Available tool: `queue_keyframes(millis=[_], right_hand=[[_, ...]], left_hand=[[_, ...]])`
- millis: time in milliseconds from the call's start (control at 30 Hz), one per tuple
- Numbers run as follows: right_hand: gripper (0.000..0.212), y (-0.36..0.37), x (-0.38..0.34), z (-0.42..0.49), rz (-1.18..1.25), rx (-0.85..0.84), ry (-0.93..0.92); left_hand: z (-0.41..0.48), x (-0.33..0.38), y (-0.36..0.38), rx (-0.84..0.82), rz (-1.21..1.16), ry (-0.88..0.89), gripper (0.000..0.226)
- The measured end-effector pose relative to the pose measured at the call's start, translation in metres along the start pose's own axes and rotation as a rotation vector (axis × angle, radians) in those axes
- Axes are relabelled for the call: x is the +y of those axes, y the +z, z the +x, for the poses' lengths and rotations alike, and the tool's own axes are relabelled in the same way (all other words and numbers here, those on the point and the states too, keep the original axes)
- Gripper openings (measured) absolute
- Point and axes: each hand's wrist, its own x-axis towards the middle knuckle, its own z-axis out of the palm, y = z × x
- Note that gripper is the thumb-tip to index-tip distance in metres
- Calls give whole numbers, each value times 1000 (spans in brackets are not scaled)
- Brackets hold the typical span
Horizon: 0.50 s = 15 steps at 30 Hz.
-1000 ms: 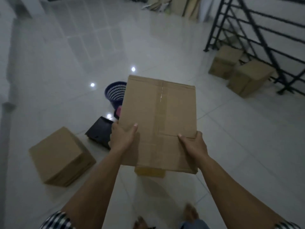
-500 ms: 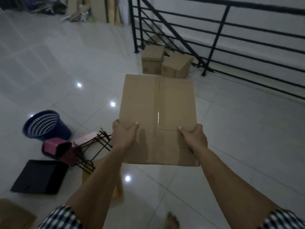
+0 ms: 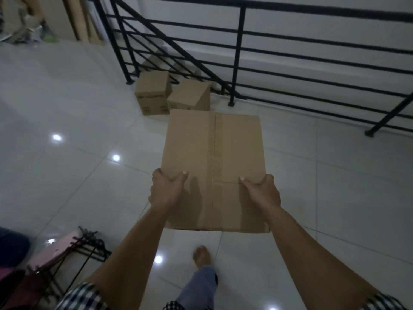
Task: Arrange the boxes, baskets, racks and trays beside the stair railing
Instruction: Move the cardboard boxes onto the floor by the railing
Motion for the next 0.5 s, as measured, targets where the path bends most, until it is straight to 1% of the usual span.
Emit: queue_keyframes(millis=[233,367,500], right_hand=[[74,7,-59,135,8,48,55],[75,9,-92,206,5,42,101],[75,20,-120,284,-2,40,126]], left_hand=[[131,71,75,-89,25,1,86],[195,112,107,-122,36,0,93],[266,143,145,-155,91,-14,95]])
